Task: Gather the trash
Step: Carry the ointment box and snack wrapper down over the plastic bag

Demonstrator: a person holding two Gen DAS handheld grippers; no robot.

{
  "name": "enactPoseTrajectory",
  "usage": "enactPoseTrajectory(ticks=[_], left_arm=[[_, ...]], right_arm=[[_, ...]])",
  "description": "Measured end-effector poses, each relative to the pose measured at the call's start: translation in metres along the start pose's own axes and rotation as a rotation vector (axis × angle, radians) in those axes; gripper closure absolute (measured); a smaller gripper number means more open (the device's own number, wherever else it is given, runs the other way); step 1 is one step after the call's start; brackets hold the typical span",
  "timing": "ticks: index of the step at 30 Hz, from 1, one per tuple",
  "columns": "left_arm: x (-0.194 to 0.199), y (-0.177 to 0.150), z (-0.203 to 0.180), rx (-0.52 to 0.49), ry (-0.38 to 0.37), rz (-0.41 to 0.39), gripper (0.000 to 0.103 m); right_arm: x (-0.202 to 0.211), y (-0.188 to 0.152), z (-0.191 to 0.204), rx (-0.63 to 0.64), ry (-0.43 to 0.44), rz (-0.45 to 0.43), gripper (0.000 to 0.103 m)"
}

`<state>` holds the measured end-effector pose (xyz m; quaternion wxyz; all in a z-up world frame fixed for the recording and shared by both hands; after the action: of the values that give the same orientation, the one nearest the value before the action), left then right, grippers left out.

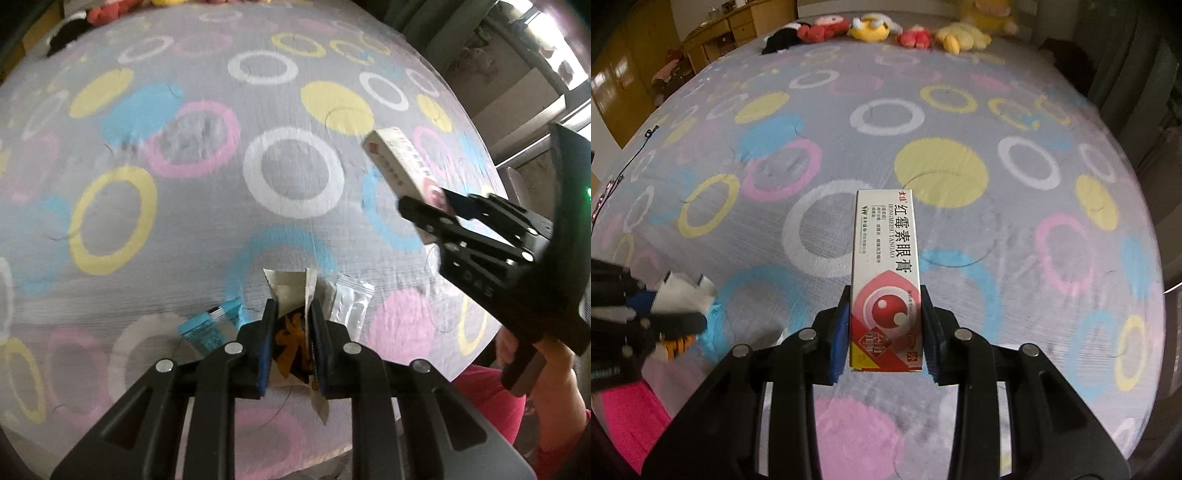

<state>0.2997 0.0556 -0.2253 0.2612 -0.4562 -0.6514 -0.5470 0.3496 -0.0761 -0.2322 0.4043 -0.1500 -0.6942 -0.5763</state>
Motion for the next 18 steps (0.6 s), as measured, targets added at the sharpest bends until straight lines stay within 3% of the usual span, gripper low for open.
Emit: enactPoseTrajectory(ticks=[5, 18], left_arm=[[0.029, 0.003, -0.016, -0.081, 0.091, -0.043, 0.084], [0.118, -0.038, -0.055, -0.137, 0.102, -0.142, 0.084]], right_arm=[[0.044, 0.008, 0.0, 0.01, -0.009, -0.053, 0.07], [0.181, -0.005, 0.024, 0.036, -0.016, -0.195, 0.07]])
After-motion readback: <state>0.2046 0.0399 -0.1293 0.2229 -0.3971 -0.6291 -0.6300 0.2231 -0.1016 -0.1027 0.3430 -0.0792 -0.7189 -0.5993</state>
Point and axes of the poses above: each gripper's, at about its wrist camera, not at the fingertips, and x roughly against the way its jaws point, z to its left, y to its top, the point moved 8 cm from there along -x, roughly the way its jaws point, and after that the axes turned 15 degrees about -z, right-handed, at the moved point
